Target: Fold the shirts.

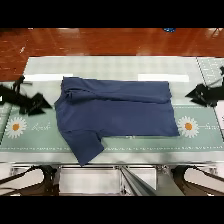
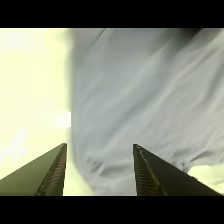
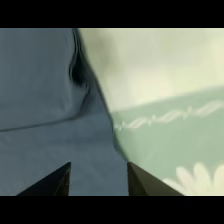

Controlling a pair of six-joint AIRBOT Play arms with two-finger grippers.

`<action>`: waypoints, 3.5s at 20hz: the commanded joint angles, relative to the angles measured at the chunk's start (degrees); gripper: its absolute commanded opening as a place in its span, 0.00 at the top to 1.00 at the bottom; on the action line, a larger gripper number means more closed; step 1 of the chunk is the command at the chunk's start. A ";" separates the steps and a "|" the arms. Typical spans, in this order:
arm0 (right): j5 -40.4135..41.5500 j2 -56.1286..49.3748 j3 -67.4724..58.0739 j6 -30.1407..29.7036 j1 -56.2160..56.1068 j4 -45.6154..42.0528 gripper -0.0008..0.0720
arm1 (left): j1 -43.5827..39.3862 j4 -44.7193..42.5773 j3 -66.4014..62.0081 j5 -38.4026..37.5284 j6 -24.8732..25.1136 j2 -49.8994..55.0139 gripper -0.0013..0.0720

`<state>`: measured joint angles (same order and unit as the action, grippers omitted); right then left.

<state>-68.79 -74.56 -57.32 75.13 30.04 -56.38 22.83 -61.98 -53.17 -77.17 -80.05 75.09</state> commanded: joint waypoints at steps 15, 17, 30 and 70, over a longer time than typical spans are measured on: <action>-2.45 21.03 20.72 2.01 19.71 -6.34 0.42 | -12.48 21.29 36.50 21.64 5.07 -10.78 0.97; -2.95 21.03 26.27 4.17 20.13 -7.48 0.42 | -12.41 21.29 35.50 20.74 5.55 -10.88 0.97; 7.37 4.59 30.45 0.48 4.61 9.62 0.42 | -12.44 21.31 35.15 19.93 6.14 -10.91 0.97; -7.65 -15.15 -18.99 -5.70 7.06 18.27 0.43 | 0.20 8.68 -54.69 -12.72 -10.69 28.87 0.30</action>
<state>-70.15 -93.80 -74.59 69.10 31.07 -34.59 17.93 -47.81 -105.01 -87.18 -86.50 108.95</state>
